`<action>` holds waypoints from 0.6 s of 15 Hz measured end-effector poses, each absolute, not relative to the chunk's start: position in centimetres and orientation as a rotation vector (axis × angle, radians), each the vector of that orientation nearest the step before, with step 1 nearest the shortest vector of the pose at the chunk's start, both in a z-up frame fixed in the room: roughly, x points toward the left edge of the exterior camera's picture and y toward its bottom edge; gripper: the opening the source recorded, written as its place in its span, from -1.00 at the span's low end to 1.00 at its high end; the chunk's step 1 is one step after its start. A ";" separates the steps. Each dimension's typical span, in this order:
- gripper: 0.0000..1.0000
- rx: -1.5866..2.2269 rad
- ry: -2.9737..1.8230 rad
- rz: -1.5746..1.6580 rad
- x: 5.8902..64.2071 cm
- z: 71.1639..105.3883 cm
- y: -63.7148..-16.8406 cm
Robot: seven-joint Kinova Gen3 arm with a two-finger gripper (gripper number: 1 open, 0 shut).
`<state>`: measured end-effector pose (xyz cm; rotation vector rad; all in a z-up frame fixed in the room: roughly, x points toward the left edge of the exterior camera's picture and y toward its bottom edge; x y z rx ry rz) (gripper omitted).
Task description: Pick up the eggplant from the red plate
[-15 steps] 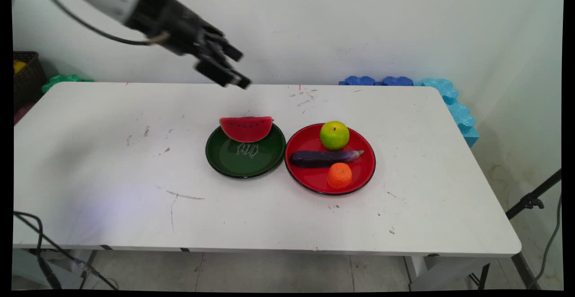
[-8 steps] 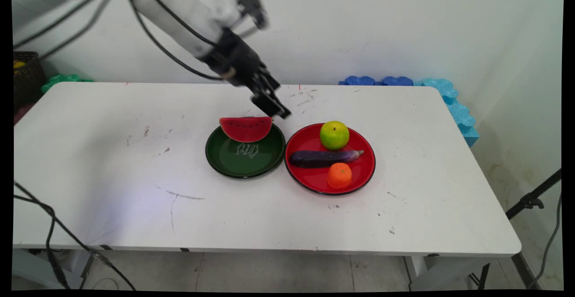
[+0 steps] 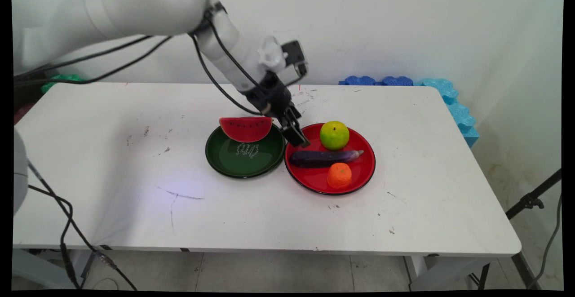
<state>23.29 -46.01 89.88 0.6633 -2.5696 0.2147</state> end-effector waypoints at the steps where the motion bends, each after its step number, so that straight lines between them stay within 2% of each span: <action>1: 1.00 0.647 -2.583 0.205 22.9 89.1 -46.3; 9: 1.00 0.554 -2.642 0.184 20.8 84.8 -47.8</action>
